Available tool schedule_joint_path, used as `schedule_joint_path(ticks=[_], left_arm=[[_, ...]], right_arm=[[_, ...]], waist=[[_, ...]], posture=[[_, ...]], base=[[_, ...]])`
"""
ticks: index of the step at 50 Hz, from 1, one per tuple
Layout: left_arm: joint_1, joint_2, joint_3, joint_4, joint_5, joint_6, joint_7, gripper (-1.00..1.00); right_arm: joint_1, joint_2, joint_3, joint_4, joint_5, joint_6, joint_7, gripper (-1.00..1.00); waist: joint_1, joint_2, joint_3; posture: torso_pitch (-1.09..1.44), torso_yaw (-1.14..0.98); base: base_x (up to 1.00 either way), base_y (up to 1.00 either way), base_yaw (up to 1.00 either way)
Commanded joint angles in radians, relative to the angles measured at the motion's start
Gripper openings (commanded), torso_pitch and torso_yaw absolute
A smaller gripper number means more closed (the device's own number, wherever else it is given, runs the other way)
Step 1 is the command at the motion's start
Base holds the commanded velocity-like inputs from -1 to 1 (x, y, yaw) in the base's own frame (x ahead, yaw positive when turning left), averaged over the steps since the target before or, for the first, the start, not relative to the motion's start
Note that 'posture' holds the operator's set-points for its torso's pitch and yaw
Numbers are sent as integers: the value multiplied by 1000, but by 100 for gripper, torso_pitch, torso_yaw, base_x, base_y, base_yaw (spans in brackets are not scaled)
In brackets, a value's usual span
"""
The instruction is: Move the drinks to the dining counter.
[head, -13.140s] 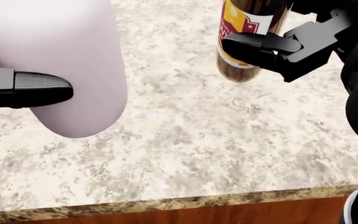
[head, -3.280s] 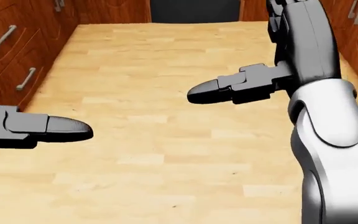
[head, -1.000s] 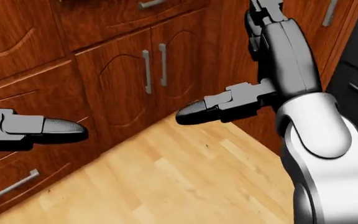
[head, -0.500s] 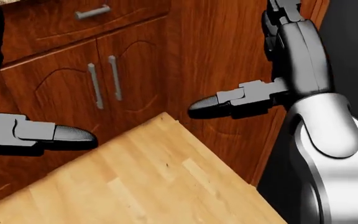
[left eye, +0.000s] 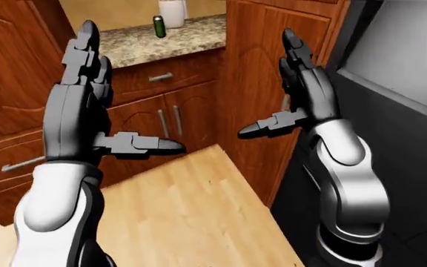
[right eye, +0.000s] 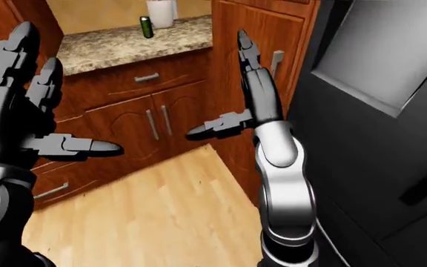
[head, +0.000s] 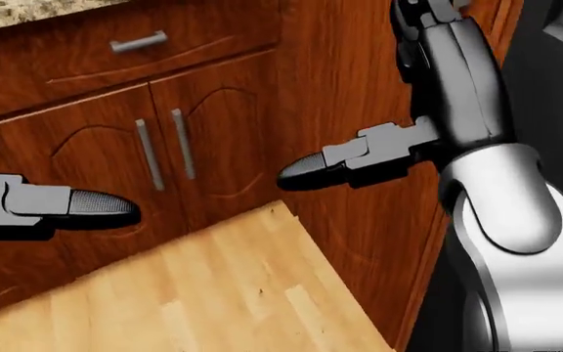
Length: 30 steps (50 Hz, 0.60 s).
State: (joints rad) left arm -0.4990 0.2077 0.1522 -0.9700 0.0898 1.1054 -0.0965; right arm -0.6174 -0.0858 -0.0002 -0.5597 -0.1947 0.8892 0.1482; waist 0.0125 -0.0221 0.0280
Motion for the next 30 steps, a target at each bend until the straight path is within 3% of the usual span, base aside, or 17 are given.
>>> schedule_joint_path(ticks=[1,7,10,11,12,13,14,16,23,24,25,26,27,28,30], left_arm=[[-20,9,6,-8,2,-27,4,100],[-33,15,6,-20,0,-5,3,100],[-37,18,2,-18,1,-5,2,100],[-41,19,-2,-18,3,-1,2,100],[-42,19,-3,-19,4,1,2,100],[-43,19,-5,-20,5,3,1,100],[-42,17,-7,-22,7,4,1,100],[-45,17,-7,-23,9,8,-1,100],[-33,7,-15,-15,18,-11,-2,100],[-33,6,-12,-13,18,-13,-4,100],[-34,7,-11,-14,19,-11,-5,100],[-36,8,-9,-16,19,-8,-6,100],[-40,9,-7,-19,18,-1,-7,100],[-41,10,-7,-17,18,-3,-7,100],[-36,8,-8,-10,18,-13,-7,100]], right_arm=[[-26,0,-5,-21,-5,-18,0,100],[-35,2,-11,-24,-6,-13,1,100],[-54,-6,-20,-4,-24,-8,-19,100],[-54,-11,-10,-7,-33,-3,-18,100],[-55,-10,-8,-8,-35,-1,-15,100],[-60,-9,-7,-11,-37,6,-13,100],[-64,-8,-6,-12,-39,6,-10,100],[-68,-8,-5,-15,-43,11,-3,100],[-68,-4,-1,-16,-51,7,10,100],[-65,-4,5,-17,-57,8,12,100],[-65,1,5,-18,-55,8,16,100],[-67,3,2,-18,-53,9,19,100],[-71,5,0,-22,-52,15,20,100],[-73,6,-1,-20,-50,14,20,100],[-72,8,-3,-17,-47,11,18,100]], waist=[[2,-5,-15],[3,47,-7],[-20,96,-8],[-13,113,-44],[-10,94,-26],[-17,92,15],[-10,84,35],[-7,64,22],[21,13,27],[49,-25,29],[48,-66,11],[38,-113,-24],[26,-56,12],[33,-71,7],[31,-60,-4]], posture=[[0,0],[0,0],[0,0],[0,0],[0,0],[0,0],[0,0],[0,0],[0,0],[0,0],[0,0],[0,0],[0,0],[0,0],[0,0]], base=[[0,0,100],[0,0,100],[0,3,61],[19,0,0],[52,0,0],[83,0,0],[87,0,0],[88,0,0],[87,0,0],[65,0,90],[43,0,100],[38,0,100],[36,0,100],[37,0,100],[37,0,100]])
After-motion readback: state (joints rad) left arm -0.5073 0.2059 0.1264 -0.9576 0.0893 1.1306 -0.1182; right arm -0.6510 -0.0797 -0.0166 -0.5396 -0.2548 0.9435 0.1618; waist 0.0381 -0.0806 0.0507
